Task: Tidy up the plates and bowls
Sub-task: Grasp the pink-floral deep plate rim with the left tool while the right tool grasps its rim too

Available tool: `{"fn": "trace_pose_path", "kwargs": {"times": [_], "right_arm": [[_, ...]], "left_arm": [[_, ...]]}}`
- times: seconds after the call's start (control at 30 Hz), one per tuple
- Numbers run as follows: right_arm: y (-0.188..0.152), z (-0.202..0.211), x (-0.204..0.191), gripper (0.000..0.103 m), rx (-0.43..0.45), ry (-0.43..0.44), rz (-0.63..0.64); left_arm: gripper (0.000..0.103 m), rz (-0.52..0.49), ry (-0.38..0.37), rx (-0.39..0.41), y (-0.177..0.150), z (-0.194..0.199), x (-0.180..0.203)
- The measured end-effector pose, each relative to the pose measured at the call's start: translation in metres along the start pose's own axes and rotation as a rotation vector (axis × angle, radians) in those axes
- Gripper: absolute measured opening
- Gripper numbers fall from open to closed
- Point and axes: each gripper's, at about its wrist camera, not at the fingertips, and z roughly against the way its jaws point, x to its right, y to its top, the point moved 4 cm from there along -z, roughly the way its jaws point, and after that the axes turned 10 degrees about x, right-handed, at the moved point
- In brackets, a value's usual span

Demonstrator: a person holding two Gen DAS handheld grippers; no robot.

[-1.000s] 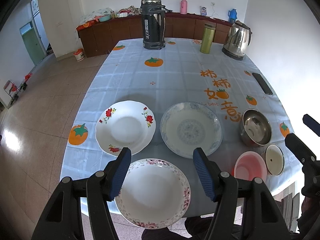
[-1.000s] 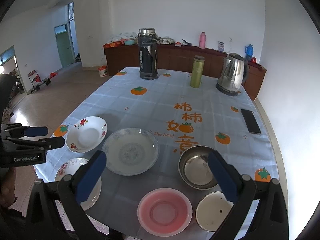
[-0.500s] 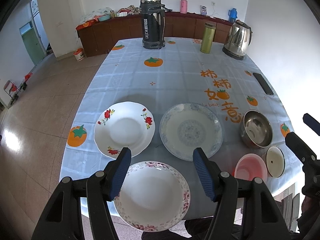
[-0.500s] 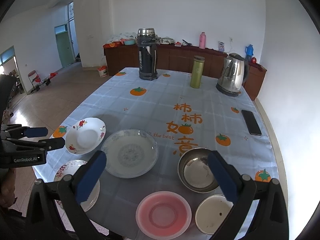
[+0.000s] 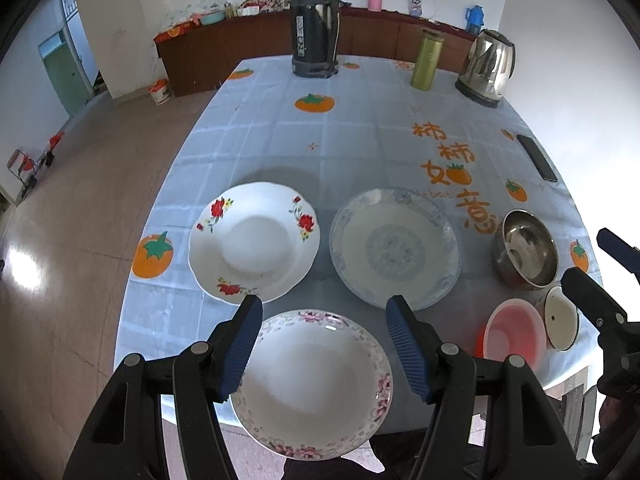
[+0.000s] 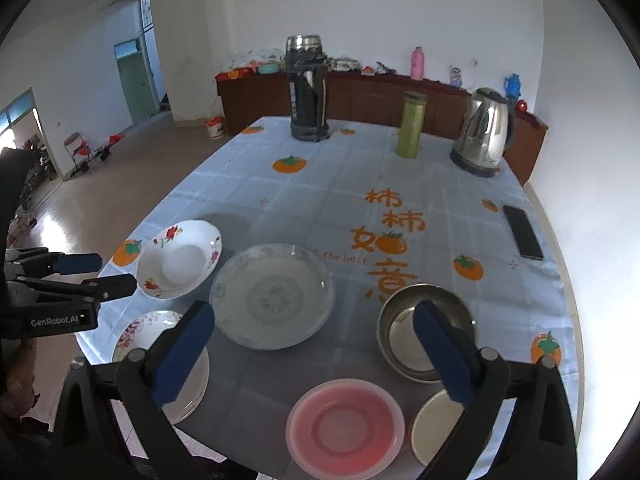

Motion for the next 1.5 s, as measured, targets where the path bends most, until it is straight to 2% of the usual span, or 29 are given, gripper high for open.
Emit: {"fn": "trace_pose_path", "kwargs": {"times": [0.2, 0.57, 0.7, 0.83, 0.93, 1.07, 1.2, 1.23, 1.3, 1.43, 1.5], "right_arm": [[-0.009, -0.019, -0.013, 0.084, -0.075, 0.049, 0.005], [-0.043, -0.06, -0.06, 0.075, -0.234, 0.18, 0.057], [-0.06, -0.078, -0.077, 0.063, -0.297, 0.221, 0.086], [-0.08, -0.095, -0.091, 0.058, -0.37, 0.251, 0.108], [-0.091, -0.104, -0.099, 0.055, -0.405, 0.259, 0.132], [-0.1, -0.111, -0.103, 0.052, -0.44, 0.26, 0.152], [-0.11, -0.119, -0.106, 0.038, -0.477, 0.258, 0.166], [-0.112, -0.121, -0.107, 0.036, -0.487, 0.26, 0.169], [-0.117, -0.125, -0.107, 0.034, -0.503, 0.259, 0.173], [-0.122, -0.129, -0.108, 0.023, -0.523, 0.27, 0.171], [-0.124, -0.132, -0.109, 0.02, -0.534, 0.284, 0.165]], "left_arm": [[0.066, 0.027, 0.0, -0.049, -0.013, -0.01, -0.014], [0.066, 0.131, 0.046, -0.196, -0.055, -0.033, -0.062], [0.066, 0.171, 0.053, -0.229, -0.073, -0.039, -0.081], [0.047, 0.208, 0.047, -0.287, -0.096, -0.05, -0.093], [0.042, 0.24, 0.031, -0.321, -0.109, -0.056, -0.1], [0.041, 0.251, 0.023, -0.339, -0.117, -0.062, -0.102], [0.04, 0.272, 0.023, -0.375, -0.126, -0.072, -0.105], [0.036, 0.278, 0.021, -0.382, -0.128, -0.073, -0.105], [0.035, 0.279, 0.012, -0.384, -0.129, -0.075, -0.104], [0.024, 0.278, -0.009, -0.39, -0.13, -0.078, -0.098], [0.022, 0.278, -0.013, -0.394, -0.132, -0.08, -0.097]]}}
